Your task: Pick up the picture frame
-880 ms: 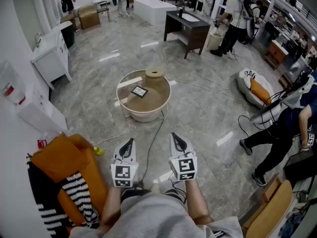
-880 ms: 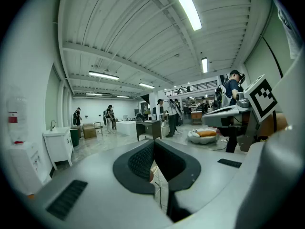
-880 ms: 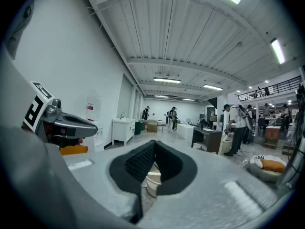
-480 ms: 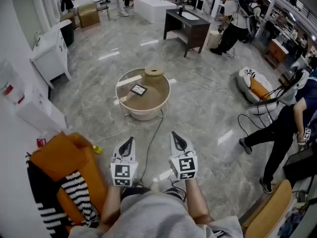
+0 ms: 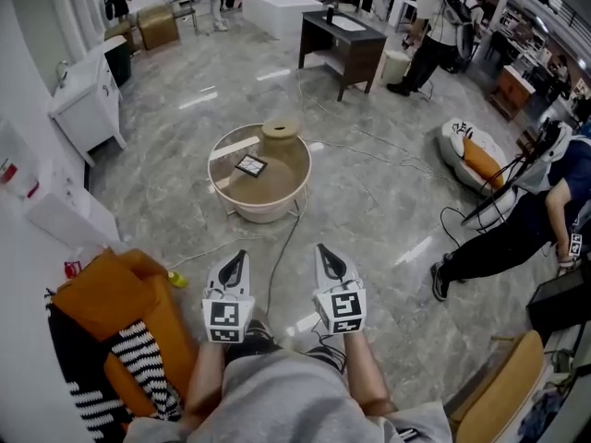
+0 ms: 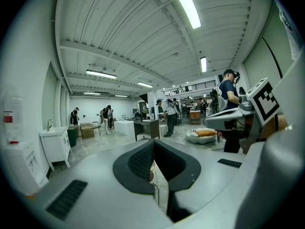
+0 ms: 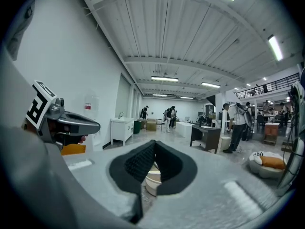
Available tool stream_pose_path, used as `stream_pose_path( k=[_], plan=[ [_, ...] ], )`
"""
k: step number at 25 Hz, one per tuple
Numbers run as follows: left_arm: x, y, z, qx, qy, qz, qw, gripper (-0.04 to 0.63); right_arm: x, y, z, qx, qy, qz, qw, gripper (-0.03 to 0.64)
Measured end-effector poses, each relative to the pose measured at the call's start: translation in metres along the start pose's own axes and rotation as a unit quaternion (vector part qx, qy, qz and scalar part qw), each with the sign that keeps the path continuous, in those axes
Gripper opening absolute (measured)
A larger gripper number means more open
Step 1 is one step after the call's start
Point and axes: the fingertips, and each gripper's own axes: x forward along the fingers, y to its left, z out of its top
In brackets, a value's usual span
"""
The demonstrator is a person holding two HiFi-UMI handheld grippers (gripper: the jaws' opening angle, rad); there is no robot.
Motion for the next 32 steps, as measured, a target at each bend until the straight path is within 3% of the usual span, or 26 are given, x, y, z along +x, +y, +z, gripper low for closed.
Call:
stream_pose_path(
  k=[13, 26, 32],
  plan=[
    [0.122, 0.052, 0.001, 0.005, 0.018, -0.009, 0.9998, 0.017, 0.117, -0.044, -0.010, 0.008, 0.016, 0.009, 1.000, 0.000],
    [0.281, 0.183, 0.026, -0.010, 0.026, -0.009, 0.9996, 0.017, 0.330, -0.070, 0.019, 0.003, 0.041, 0.034, 0.999, 0.000],
    [0.330, 0.236, 0.031, -0.014, 0.025, -0.008, 0.9996, 0.017, 0.409, -0.069, 0.029, -0.001, 0.045, 0.045, 0.998, 0.000]
  ],
)
